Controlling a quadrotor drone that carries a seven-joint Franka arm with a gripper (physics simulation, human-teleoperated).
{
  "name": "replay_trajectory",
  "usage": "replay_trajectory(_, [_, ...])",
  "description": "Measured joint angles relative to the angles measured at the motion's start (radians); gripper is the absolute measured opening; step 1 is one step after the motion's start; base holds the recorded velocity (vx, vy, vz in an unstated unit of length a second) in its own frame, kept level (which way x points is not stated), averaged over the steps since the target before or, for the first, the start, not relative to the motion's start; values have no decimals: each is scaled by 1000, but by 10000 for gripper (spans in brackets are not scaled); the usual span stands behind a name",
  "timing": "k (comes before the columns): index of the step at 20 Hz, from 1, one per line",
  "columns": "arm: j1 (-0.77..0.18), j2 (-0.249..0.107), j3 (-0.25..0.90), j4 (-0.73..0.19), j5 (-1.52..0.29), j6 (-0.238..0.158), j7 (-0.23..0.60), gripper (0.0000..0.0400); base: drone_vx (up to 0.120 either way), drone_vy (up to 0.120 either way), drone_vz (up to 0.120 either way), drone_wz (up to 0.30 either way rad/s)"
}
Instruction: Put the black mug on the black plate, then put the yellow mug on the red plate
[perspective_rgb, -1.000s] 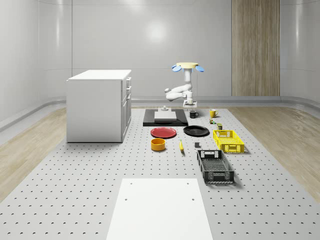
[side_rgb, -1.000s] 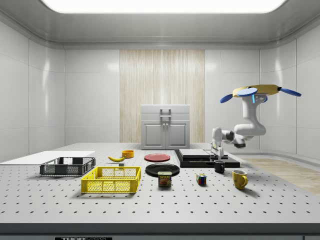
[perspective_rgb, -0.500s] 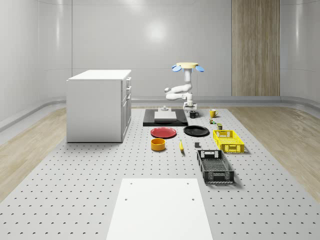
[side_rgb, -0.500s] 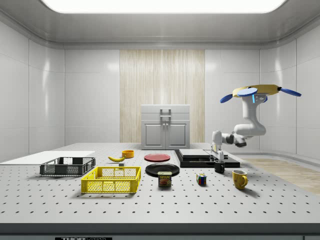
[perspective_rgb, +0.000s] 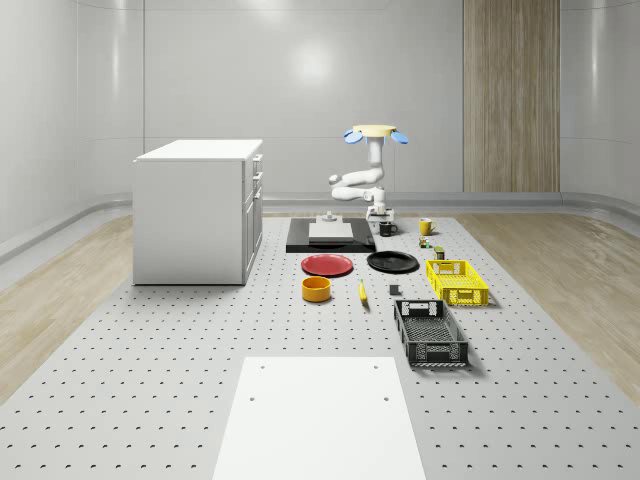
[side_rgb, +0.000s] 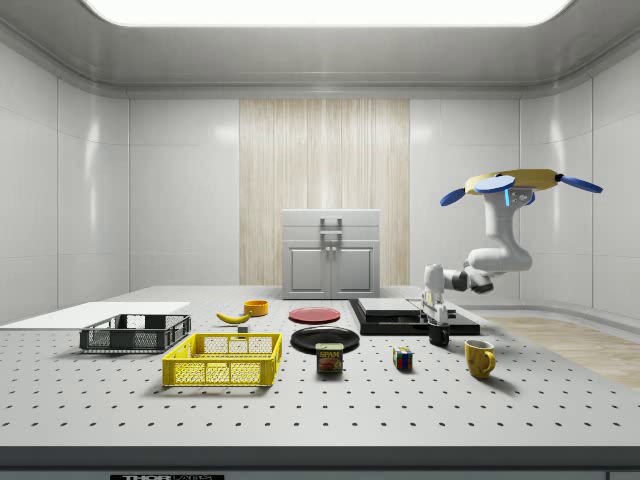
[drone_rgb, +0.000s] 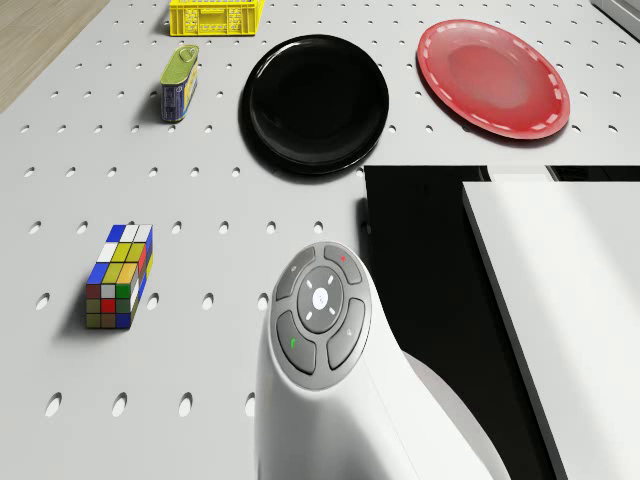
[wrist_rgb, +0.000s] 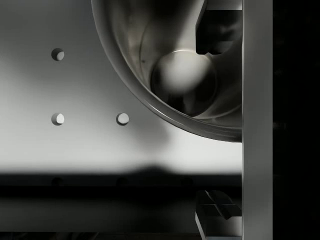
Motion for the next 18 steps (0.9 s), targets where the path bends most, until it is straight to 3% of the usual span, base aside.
replay_trajectory(18, [-33, -24, 14, 21, 18, 29, 13, 400, 0, 0, 0, 0])
